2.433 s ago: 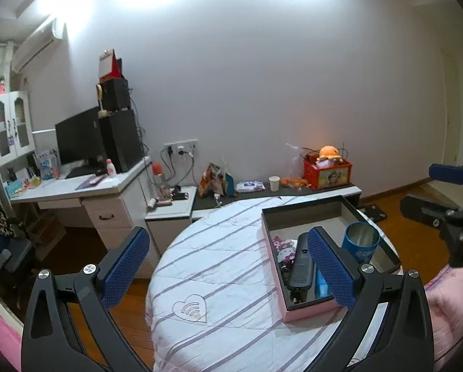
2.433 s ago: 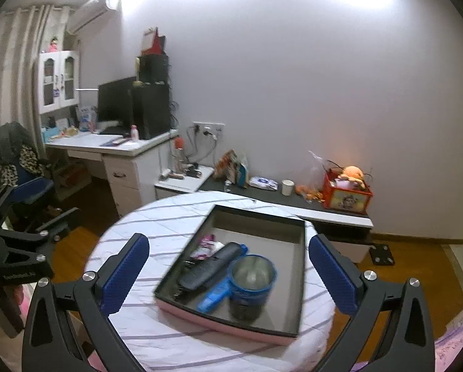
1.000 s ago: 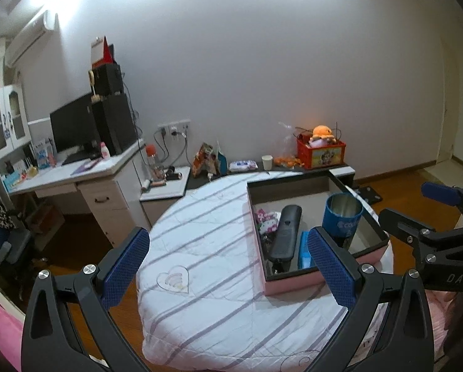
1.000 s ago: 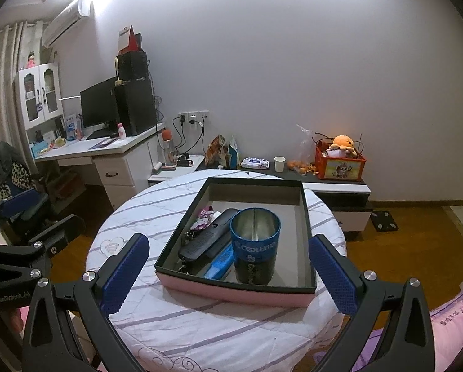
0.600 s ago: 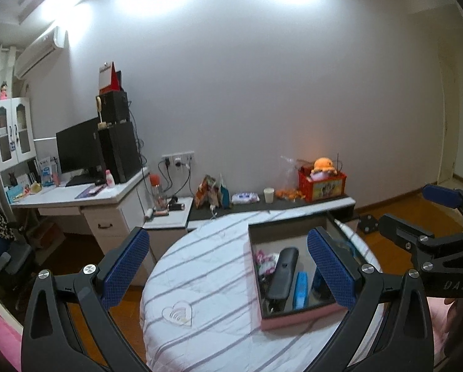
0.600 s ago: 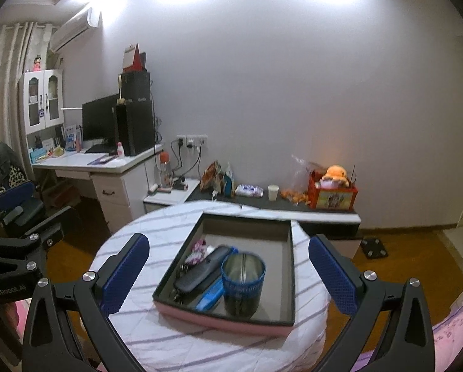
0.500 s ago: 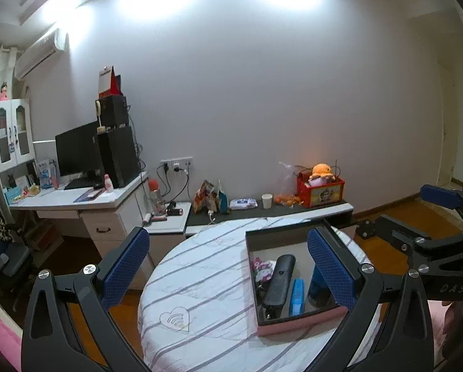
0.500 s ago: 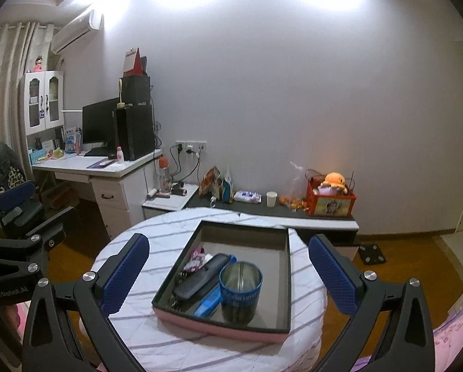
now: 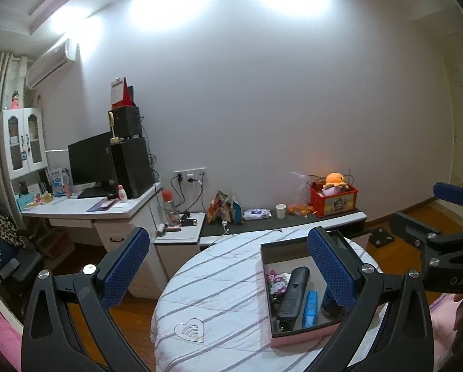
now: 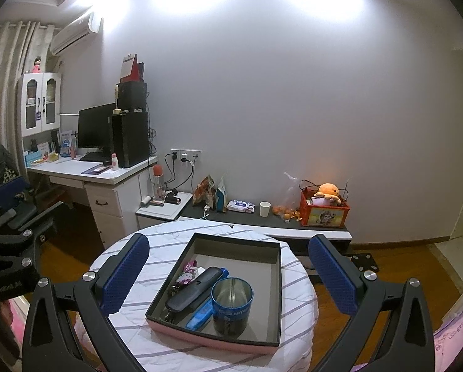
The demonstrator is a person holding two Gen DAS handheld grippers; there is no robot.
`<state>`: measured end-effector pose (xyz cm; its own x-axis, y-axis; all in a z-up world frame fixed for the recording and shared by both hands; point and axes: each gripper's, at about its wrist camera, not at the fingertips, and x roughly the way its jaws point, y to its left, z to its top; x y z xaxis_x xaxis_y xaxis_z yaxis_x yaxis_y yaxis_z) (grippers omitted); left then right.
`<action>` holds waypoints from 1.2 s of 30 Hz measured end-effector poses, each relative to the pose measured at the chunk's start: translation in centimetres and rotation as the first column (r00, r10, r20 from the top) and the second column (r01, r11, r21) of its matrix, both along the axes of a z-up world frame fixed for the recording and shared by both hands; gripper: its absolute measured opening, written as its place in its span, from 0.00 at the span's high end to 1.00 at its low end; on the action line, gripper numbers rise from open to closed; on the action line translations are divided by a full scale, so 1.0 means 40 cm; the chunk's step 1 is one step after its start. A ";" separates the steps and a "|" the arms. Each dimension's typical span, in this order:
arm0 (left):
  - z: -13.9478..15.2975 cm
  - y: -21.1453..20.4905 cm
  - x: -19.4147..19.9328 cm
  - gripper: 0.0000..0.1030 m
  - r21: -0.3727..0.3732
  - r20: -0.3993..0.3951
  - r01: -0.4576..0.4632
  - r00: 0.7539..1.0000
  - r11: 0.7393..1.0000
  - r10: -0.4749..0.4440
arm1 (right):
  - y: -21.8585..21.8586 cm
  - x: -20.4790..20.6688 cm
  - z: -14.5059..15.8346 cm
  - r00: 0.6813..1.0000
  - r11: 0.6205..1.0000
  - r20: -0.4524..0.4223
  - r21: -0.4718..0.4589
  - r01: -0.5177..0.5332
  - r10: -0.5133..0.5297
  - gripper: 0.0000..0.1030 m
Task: Organize rigid objects
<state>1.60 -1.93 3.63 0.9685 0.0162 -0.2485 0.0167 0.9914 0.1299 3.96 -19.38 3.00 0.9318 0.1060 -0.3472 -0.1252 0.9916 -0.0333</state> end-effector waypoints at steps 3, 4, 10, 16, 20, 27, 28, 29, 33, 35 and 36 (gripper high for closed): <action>-0.002 0.009 -0.001 0.00 0.000 0.001 -0.011 1.000 1.000 0.011 | -0.001 0.001 0.001 1.000 1.000 0.005 0.006 0.002 -0.002 0.00; -0.003 0.013 -0.002 0.00 0.003 0.001 -0.017 1.000 1.000 0.017 | 0.000 0.001 0.001 1.000 1.000 0.006 0.007 0.001 -0.001 0.00; -0.020 0.022 -0.002 0.00 0.010 -0.008 -0.042 0.999 0.999 0.042 | 0.011 0.004 -0.005 0.999 1.000 0.025 0.008 0.020 -0.021 0.00; -0.030 0.037 -0.003 0.00 -0.001 -0.012 -0.054 0.998 0.999 0.054 | 0.022 0.004 -0.010 0.999 1.000 0.032 0.018 0.012 -0.013 0.00; -0.037 0.047 0.004 0.00 -0.006 -0.025 -0.061 0.998 0.998 0.061 | 0.028 0.005 -0.013 0.999 1.000 0.031 0.016 0.015 -0.015 0.00; -0.051 0.056 0.016 0.00 -0.015 -0.046 -0.067 0.997 0.998 0.066 | 0.040 -0.003 -0.020 0.998 0.999 0.035 0.001 0.048 -0.048 0.00; -0.052 0.056 0.017 0.00 -0.016 -0.048 -0.064 0.997 0.998 0.063 | 0.042 -0.006 -0.020 0.998 0.999 0.036 0.001 0.053 -0.053 0.00; -0.055 0.056 0.018 0.00 -0.016 -0.049 -0.062 0.997 0.998 0.062 | 0.043 -0.007 -0.022 0.998 0.998 0.035 0.003 0.057 -0.057 0.00; -0.060 0.055 0.021 0.00 -0.015 -0.057 -0.059 0.997 0.998 0.058 | 0.041 -0.017 -0.020 0.995 0.996 0.050 0.007 0.084 -0.084 0.00; -0.060 0.056 0.022 0.00 -0.016 -0.059 -0.060 0.997 0.998 0.059 | 0.042 -0.024 -0.017 0.993 0.995 0.062 0.007 0.101 -0.101 0.00; -0.060 0.055 0.022 0.00 -0.016 -0.060 -0.059 0.997 0.998 0.058 | 0.041 -0.028 -0.015 0.992 0.995 0.070 0.012 0.104 -0.104 0.00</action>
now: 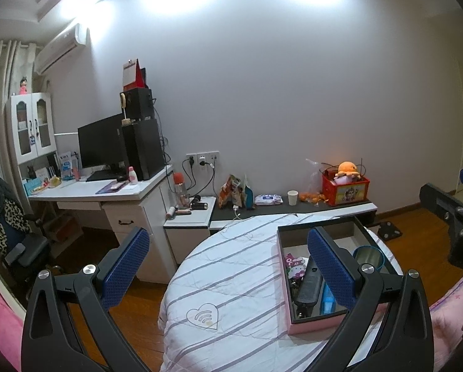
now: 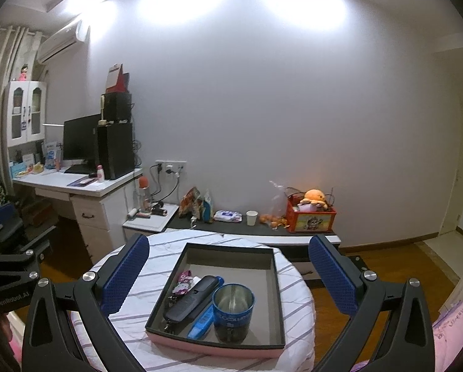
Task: Organize rigid objects
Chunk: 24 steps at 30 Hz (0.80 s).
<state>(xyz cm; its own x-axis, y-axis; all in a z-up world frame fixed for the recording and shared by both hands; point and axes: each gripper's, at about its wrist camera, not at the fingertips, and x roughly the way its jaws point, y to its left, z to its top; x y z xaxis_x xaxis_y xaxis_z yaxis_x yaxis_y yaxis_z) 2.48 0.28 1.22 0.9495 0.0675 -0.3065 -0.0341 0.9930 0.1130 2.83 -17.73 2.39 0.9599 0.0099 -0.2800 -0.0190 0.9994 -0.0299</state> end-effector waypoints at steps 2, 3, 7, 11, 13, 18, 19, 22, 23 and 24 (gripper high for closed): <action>0.001 -0.001 -0.001 0.00 -0.001 0.000 0.003 1.000 1.000 -0.003 | 0.001 -0.002 0.001 1.000 1.000 0.001 0.008 -0.003 0.003 0.00; 0.001 -0.002 -0.001 0.00 -0.002 -0.001 0.005 1.000 1.000 -0.005 | 0.001 -0.003 0.000 1.000 1.000 0.001 0.010 -0.003 0.003 0.00; 0.000 -0.004 0.005 0.00 -0.008 -0.004 0.011 1.000 1.000 -0.011 | 0.003 0.000 -0.002 1.000 1.000 -0.011 0.000 0.008 -0.008 0.00; 0.003 -0.007 0.007 0.00 -0.026 -0.005 0.021 1.000 0.999 -0.021 | 0.004 0.002 0.006 1.000 1.000 -0.018 -0.004 0.019 -0.019 0.00; 0.005 -0.011 0.006 0.00 -0.031 -0.003 0.029 1.000 0.999 -0.029 | 0.005 -0.001 0.010 1.000 1.000 -0.015 -0.009 0.022 -0.022 0.00; 0.003 -0.016 0.008 0.00 -0.043 -0.004 0.044 0.999 0.998 -0.044 | 0.002 -0.002 0.004 1.000 1.000 -0.020 -0.012 0.022 -0.022 0.00; 0.002 -0.016 0.009 0.00 -0.047 -0.004 0.048 0.999 0.998 -0.048 | 0.000 0.000 0.003 0.999 1.000 -0.024 -0.011 0.022 -0.022 0.00; 0.001 -0.019 0.009 0.00 -0.044 0.000 0.050 0.999 0.998 -0.050 | -0.001 0.007 -0.002 0.999 1.000 -0.035 -0.008 0.023 -0.023 0.00; 0.001 -0.020 0.009 0.00 -0.039 0.002 0.045 0.999 0.998 -0.045 | -0.001 0.008 -0.004 0.999 1.000 -0.038 -0.009 0.022 -0.022 0.00; 0.000 -0.021 0.010 0.00 -0.036 0.002 0.043 0.999 0.998 -0.043 | 0.000 0.009 -0.005 0.999 1.000 -0.041 -0.010 0.021 -0.022 0.00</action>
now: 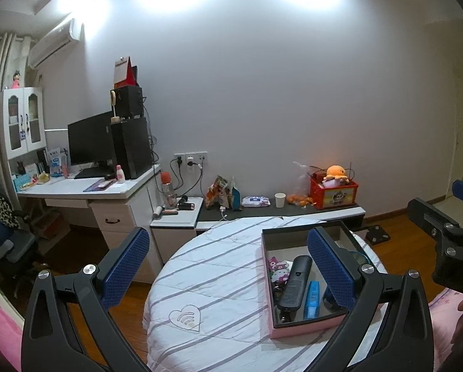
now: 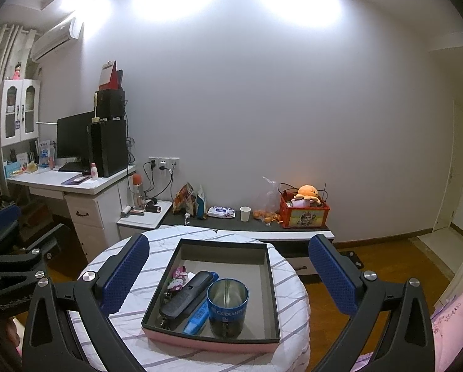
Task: Organize rigid objects
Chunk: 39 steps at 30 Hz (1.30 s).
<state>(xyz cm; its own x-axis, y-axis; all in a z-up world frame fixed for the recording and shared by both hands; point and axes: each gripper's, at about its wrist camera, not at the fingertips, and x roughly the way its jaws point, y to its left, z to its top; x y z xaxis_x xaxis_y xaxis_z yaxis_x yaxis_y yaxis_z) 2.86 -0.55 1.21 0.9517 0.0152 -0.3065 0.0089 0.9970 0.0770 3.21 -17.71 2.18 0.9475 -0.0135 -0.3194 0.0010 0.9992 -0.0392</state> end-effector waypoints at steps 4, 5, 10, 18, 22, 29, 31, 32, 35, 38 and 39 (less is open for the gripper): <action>-0.004 -0.002 0.002 0.00 0.000 -0.004 0.002 1.000 1.000 -0.002 | 0.003 0.001 -0.005 1.000 1.000 -0.006 -0.004 -0.005 0.005 0.00; -0.004 -0.002 0.001 0.00 0.000 -0.005 0.003 1.000 1.000 -0.003 | 0.002 0.002 -0.005 1.000 1.000 -0.007 -0.005 -0.006 0.006 0.00; -0.004 -0.007 0.005 0.00 -0.001 -0.015 0.006 1.000 1.000 -0.006 | 0.002 0.000 -0.005 1.000 1.000 -0.011 -0.007 -0.005 0.005 0.00; -0.004 -0.018 0.021 0.00 -0.021 -0.034 0.042 0.999 0.999 -0.043 | -0.007 0.000 -0.010 1.000 1.000 -0.015 -0.013 0.008 -0.008 0.00; -0.007 -0.036 0.033 0.00 -0.034 -0.040 0.079 0.996 0.996 -0.080 | -0.026 -0.003 -0.011 0.999 0.999 -0.014 -0.014 0.034 -0.035 0.00; -0.012 -0.081 0.043 0.00 -0.030 -0.015 0.149 0.989 0.988 -0.149 | -0.065 -0.016 -0.005 0.996 0.995 0.001 -0.013 0.094 -0.094 0.00; -0.014 -0.090 0.045 0.00 -0.027 -0.013 0.157 0.988 0.987 -0.157 | -0.072 -0.015 -0.004 0.995 0.995 -0.001 -0.014 0.103 -0.103 0.00; -0.015 -0.094 0.046 0.00 -0.027 -0.011 0.162 0.987 0.986 -0.162 | -0.073 -0.015 -0.005 0.994 0.994 -0.002 -0.013 0.107 -0.107 0.00; -0.015 -0.100 0.046 0.00 -0.025 -0.010 0.172 0.985 0.985 -0.172 | -0.080 -0.011 -0.005 0.994 0.994 -0.007 -0.011 0.112 -0.112 0.00; -0.012 -0.100 0.042 0.00 -0.030 0.001 0.180 0.984 0.983 -0.180 | -0.080 -0.009 -0.006 0.994 0.994 -0.009 -0.015 0.112 -0.112 0.00; -0.011 -0.100 0.041 0.00 -0.030 0.001 0.184 0.983 0.982 -0.184 | -0.081 -0.008 -0.007 0.994 0.994 -0.009 -0.015 0.110 -0.110 0.00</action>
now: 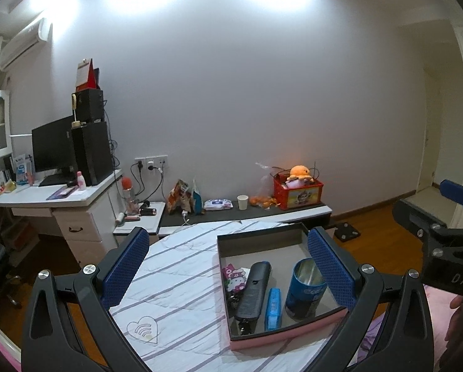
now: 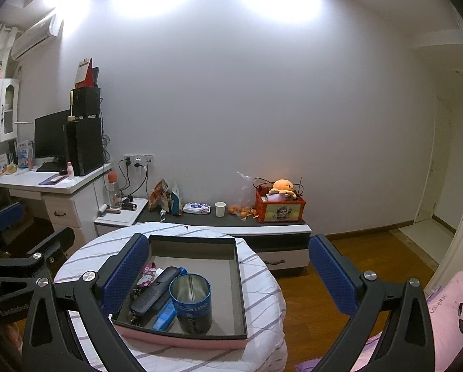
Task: Organize rigid objects
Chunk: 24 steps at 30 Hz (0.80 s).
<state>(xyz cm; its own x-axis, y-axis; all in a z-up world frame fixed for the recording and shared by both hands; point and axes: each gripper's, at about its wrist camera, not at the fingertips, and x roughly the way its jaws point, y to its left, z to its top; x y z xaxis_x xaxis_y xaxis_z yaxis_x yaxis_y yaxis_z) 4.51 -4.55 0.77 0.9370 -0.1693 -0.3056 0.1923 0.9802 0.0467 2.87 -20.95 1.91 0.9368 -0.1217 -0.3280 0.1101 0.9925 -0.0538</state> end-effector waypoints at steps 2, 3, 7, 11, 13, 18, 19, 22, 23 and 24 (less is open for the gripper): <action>0.001 -0.001 0.000 0.00 0.002 0.002 -0.003 1.000 1.000 0.003 | 0.000 0.000 -0.001 1.000 1.000 0.000 0.000 -0.003 0.003 0.00; 0.001 -0.002 0.000 0.00 0.004 0.003 -0.004 1.000 1.000 0.004 | -0.001 -0.001 -0.002 1.000 1.000 0.001 -0.001 -0.004 0.004 0.00; 0.000 0.003 -0.002 0.00 0.010 0.000 -0.012 1.000 1.000 0.012 | 0.003 0.000 -0.003 1.000 1.000 -0.002 0.000 -0.006 0.006 0.00; 0.001 0.013 -0.007 0.00 0.012 0.004 -0.026 1.000 1.000 0.026 | 0.010 0.000 -0.004 1.000 1.000 -0.005 -0.001 -0.017 0.017 0.00; 0.002 0.021 -0.012 0.00 0.012 0.005 -0.034 0.999 0.999 0.034 | 0.017 0.001 -0.004 1.000 1.000 -0.004 -0.001 -0.026 0.026 0.00; 0.002 0.039 -0.017 0.00 0.013 0.006 -0.056 0.998 0.998 0.056 | 0.036 0.004 -0.004 0.999 0.999 -0.006 -0.005 -0.049 0.048 0.00; 0.003 0.044 -0.018 0.00 0.013 0.005 -0.060 0.998 0.998 0.060 | 0.041 0.005 -0.004 0.999 0.999 -0.006 -0.006 -0.053 0.053 0.00; 0.003 0.054 -0.021 0.00 0.014 0.006 -0.070 0.998 0.997 0.070 | 0.051 0.008 -0.005 0.998 0.998 -0.008 -0.007 -0.065 0.065 0.00; 0.003 0.058 -0.022 0.00 0.015 0.006 -0.074 0.997 0.997 0.074 | 0.054 0.009 -0.005 0.998 0.998 -0.008 -0.007 -0.068 0.068 0.00; 0.003 0.062 -0.023 0.00 0.016 0.006 -0.077 0.997 0.997 0.077 | 0.057 0.010 -0.005 0.997 0.997 -0.008 -0.007 -0.072 0.072 0.00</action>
